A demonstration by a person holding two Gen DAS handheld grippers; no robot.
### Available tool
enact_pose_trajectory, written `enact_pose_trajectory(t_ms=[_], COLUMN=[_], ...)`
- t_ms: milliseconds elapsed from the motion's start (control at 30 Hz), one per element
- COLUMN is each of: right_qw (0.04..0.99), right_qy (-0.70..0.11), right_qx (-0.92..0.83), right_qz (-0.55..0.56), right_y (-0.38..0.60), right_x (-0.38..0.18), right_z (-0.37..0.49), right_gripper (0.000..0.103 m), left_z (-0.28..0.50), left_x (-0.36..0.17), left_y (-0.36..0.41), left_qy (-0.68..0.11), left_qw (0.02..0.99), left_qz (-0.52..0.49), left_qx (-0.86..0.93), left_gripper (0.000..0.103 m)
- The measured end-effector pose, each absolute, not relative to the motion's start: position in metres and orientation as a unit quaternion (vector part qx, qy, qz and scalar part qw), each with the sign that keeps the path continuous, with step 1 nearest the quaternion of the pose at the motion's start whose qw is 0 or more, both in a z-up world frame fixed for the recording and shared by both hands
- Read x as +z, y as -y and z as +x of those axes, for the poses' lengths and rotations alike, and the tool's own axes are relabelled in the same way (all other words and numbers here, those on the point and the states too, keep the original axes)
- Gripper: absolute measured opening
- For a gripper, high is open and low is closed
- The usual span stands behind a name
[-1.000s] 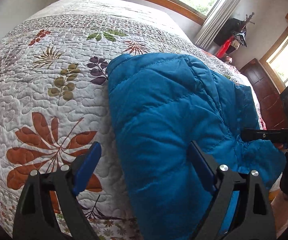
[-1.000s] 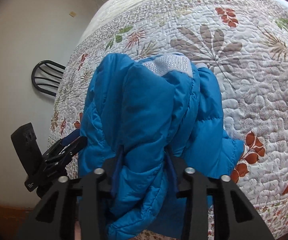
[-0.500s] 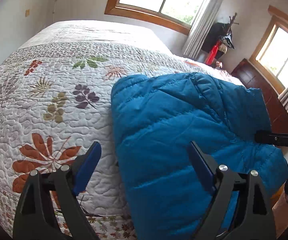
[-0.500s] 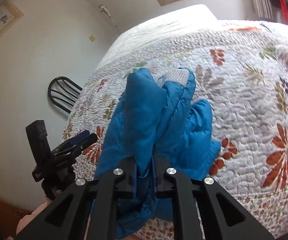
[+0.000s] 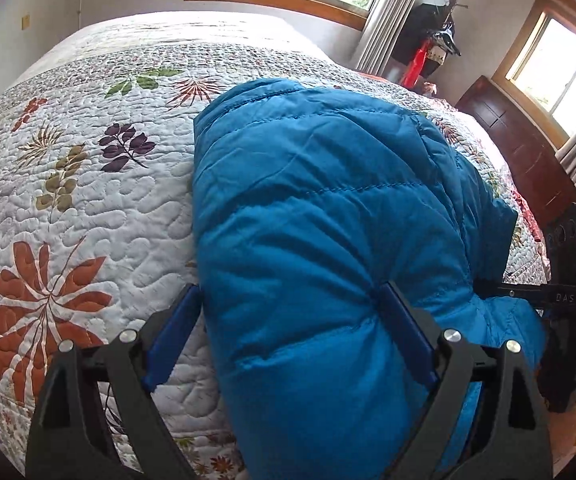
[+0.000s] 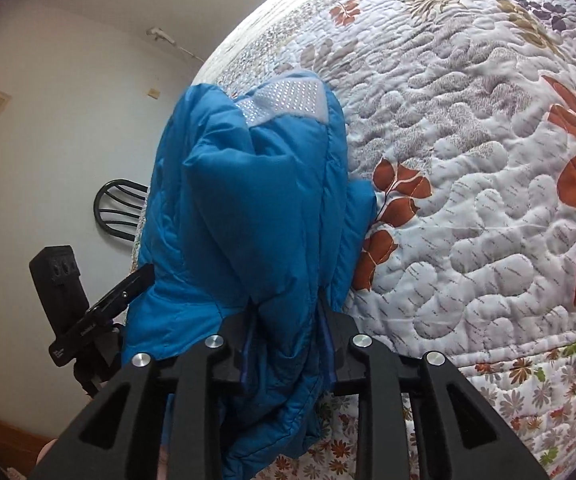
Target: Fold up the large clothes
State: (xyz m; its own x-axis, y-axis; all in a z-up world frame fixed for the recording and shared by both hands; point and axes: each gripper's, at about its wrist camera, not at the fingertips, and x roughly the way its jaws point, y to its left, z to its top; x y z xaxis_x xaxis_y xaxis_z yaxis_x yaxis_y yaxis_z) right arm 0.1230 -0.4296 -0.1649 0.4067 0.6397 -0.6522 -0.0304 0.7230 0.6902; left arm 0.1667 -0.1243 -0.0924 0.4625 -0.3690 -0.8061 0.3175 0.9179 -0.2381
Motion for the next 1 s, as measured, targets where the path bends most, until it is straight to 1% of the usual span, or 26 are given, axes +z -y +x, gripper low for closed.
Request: enact_pose_trajectory(t_ms=[33, 67, 133, 300, 367, 433, 600, 800, 900, 967, 1000], right_qw=[0.789, 0.798, 0.824, 0.874, 0.877, 0.871, 0.867, 0.858, 0.85, 0.843, 0.84], right_qy=[-0.5, -0.498, -0.484, -0.426, -0.422, -0.432, -0.454, -0.472, -0.48, -0.486, -0.487], right_qx=[0.205, 0.193, 0.169, 0.165, 0.183, 0.201, 0.192, 0.183, 0.189, 0.2, 0.204], right_qz=[0.293, 0.279, 0.239, 0.167, 0.14, 0.119, 0.076, 0.088, 0.103, 0.117, 0.124], right_y=[0.429, 0.428, 0.425, 0.41, 0.392, 0.372, 0.35, 0.364, 0.37, 0.372, 0.372], right_x=[-0.157, -0.148, -0.123, -0.058, -0.043, -0.042, -0.06, -0.078, -0.085, -0.091, -0.094], right_z=[0.122, 0.12, 0.112, 0.086, 0.082, 0.082, 0.072, 0.06, 0.055, 0.053, 0.052], right_gripper=[0.033, 0.042, 0.046, 0.046, 0.046, 0.046, 0.046, 0.042, 0.038, 0.027, 0.026], left_z=[0.165, 0.163, 0.155, 0.141, 0.135, 0.131, 0.123, 0.118, 0.115, 0.113, 0.113], left_x=[-0.089, -0.085, -0.077, -0.062, -0.058, -0.056, -0.058, -0.065, -0.066, -0.067, -0.068], left_y=[0.124, 0.124, 0.123, 0.117, 0.116, 0.115, 0.11, 0.102, 0.099, 0.098, 0.097], left_qy=[-0.476, -0.473, -0.464, -0.453, -0.448, -0.448, -0.456, -0.459, -0.457, -0.456, -0.456], left_qw=[0.857, 0.86, 0.866, 0.872, 0.875, 0.875, 0.87, 0.869, 0.87, 0.87, 0.87], left_qz=[-0.022, -0.016, -0.009, -0.005, -0.003, -0.004, -0.009, -0.002, 0.0, 0.003, 0.004], left_qx=[-0.195, -0.19, -0.186, -0.185, -0.182, -0.185, -0.185, -0.184, -0.185, -0.185, -0.186], left_gripper=[0.09, 0.089, 0.088, 0.088, 0.088, 0.088, 0.089, 0.089, 0.089, 0.089, 0.089])
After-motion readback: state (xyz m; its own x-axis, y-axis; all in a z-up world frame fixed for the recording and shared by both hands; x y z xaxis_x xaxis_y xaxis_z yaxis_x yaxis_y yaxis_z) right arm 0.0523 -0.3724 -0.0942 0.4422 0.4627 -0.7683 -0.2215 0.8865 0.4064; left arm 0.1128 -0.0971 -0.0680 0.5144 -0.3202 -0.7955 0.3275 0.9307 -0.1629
